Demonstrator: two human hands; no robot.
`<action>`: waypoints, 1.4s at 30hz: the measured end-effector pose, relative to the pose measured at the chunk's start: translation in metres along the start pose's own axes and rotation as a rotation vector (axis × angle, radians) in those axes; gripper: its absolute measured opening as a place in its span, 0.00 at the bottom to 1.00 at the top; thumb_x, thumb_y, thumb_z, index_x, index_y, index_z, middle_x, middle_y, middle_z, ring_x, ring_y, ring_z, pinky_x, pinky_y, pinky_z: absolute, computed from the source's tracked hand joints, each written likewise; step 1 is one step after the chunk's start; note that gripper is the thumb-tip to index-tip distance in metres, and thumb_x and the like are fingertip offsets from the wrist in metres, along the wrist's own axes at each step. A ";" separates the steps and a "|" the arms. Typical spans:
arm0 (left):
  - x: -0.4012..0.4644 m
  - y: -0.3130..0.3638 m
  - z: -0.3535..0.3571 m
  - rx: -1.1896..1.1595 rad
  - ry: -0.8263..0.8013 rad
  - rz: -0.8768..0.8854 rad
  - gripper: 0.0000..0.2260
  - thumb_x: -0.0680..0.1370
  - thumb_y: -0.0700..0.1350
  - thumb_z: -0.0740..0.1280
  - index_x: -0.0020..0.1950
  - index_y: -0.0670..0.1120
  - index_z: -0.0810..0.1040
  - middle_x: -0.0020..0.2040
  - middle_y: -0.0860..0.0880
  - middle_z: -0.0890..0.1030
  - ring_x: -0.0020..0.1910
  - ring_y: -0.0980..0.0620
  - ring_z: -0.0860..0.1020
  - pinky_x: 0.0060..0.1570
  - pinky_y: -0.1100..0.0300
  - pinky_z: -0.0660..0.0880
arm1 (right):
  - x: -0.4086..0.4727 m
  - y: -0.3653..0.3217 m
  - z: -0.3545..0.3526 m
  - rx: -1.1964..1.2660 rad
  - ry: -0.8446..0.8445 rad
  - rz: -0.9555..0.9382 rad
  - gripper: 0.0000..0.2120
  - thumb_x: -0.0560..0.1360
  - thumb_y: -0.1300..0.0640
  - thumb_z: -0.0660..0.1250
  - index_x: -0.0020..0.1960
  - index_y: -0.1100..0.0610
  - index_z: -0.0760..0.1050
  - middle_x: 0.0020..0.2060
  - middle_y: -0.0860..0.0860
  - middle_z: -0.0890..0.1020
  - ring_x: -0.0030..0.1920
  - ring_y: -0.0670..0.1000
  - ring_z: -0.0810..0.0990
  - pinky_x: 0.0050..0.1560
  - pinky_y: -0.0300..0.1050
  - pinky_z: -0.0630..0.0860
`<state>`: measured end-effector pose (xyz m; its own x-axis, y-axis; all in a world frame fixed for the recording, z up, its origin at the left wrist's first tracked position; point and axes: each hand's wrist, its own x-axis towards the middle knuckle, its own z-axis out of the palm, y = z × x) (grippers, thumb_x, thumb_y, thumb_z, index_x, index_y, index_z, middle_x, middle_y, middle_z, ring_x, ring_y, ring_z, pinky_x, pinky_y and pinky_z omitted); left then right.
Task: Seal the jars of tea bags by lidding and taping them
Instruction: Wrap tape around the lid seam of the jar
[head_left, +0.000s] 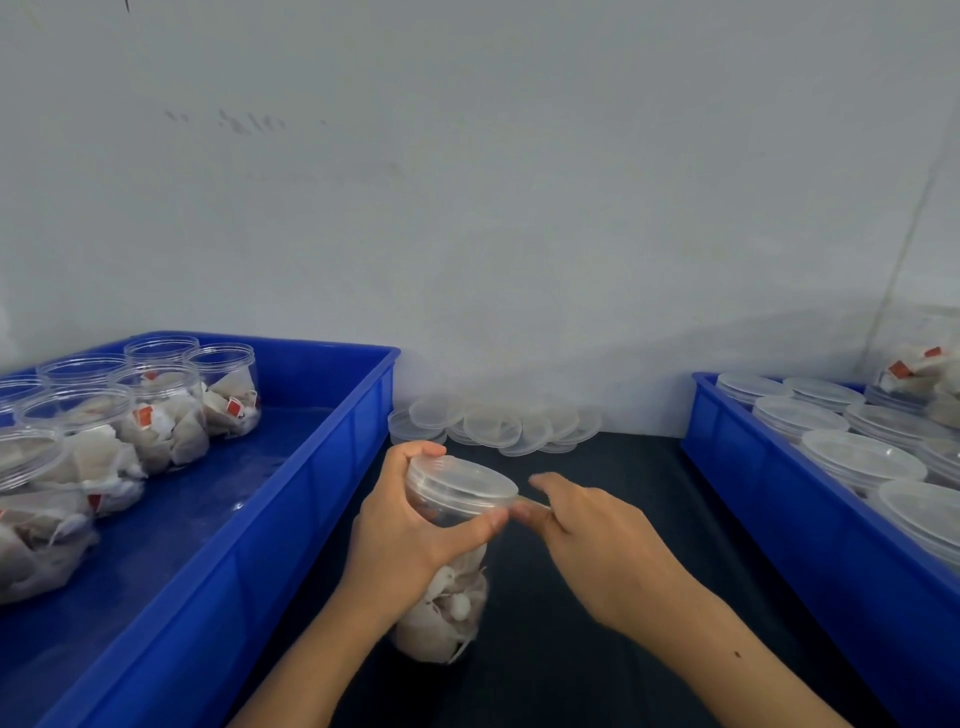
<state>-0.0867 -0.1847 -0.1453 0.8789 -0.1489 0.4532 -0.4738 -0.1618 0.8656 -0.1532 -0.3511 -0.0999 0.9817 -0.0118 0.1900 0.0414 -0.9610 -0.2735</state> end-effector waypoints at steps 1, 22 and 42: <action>0.000 0.000 0.000 -0.001 -0.005 0.004 0.36 0.52 0.66 0.76 0.57 0.59 0.71 0.51 0.60 0.78 0.50 0.64 0.78 0.47 0.65 0.76 | 0.001 -0.001 0.002 0.016 -0.007 0.015 0.25 0.80 0.37 0.46 0.60 0.55 0.70 0.47 0.48 0.79 0.48 0.50 0.78 0.48 0.46 0.75; -0.001 0.009 0.006 0.196 0.109 -0.019 0.31 0.55 0.62 0.78 0.51 0.58 0.69 0.46 0.57 0.78 0.45 0.59 0.77 0.39 0.66 0.71 | -0.003 -0.010 0.017 0.279 0.033 0.132 0.17 0.83 0.47 0.50 0.37 0.51 0.61 0.32 0.45 0.68 0.31 0.45 0.65 0.31 0.41 0.60; -0.016 0.025 0.021 0.470 0.116 0.111 0.32 0.53 0.70 0.72 0.51 0.61 0.64 0.45 0.64 0.74 0.41 0.68 0.72 0.38 0.72 0.63 | 0.007 0.007 0.027 0.291 0.050 0.291 0.18 0.83 0.48 0.50 0.37 0.53 0.63 0.34 0.47 0.71 0.33 0.46 0.67 0.32 0.42 0.62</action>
<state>-0.1137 -0.2072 -0.1351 0.8094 -0.0853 0.5810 -0.5153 -0.5777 0.6330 -0.1408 -0.3501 -0.1256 0.9502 -0.2917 0.1093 -0.1784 -0.7972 -0.5767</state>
